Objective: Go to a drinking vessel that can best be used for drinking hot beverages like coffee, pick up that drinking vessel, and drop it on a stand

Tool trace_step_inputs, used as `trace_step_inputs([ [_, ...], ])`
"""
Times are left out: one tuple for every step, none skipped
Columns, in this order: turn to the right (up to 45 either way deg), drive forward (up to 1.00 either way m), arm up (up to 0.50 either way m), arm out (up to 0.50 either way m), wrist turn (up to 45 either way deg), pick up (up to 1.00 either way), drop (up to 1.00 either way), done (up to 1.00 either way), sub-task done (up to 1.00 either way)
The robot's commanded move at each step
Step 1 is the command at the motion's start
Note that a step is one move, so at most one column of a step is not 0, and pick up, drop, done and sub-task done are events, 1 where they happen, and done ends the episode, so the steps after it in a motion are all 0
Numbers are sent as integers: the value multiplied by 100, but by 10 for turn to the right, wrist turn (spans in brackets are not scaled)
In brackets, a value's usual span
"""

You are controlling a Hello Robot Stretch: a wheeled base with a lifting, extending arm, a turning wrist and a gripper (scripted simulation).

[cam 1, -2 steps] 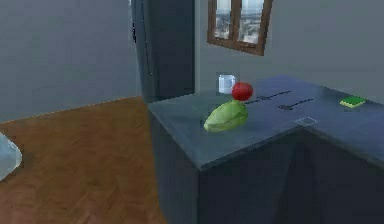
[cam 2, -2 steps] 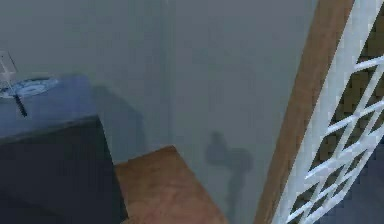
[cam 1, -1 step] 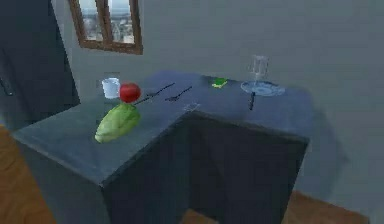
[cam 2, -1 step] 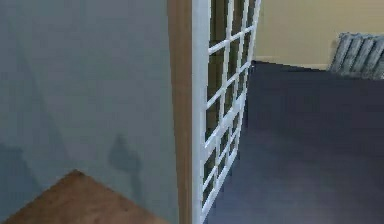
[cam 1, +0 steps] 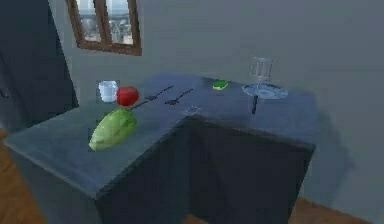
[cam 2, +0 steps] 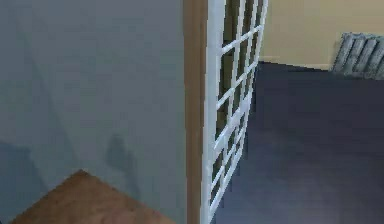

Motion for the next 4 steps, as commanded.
trace_step_inputs([
  [-450,0,0,0,0,0,0,0,0],
  [-450,0,0,0,0,0,0,0,0],
  [-210,0,0,0,0,0,0,0,0],
  [450,0,0,0,0,0,0,0,0],
])
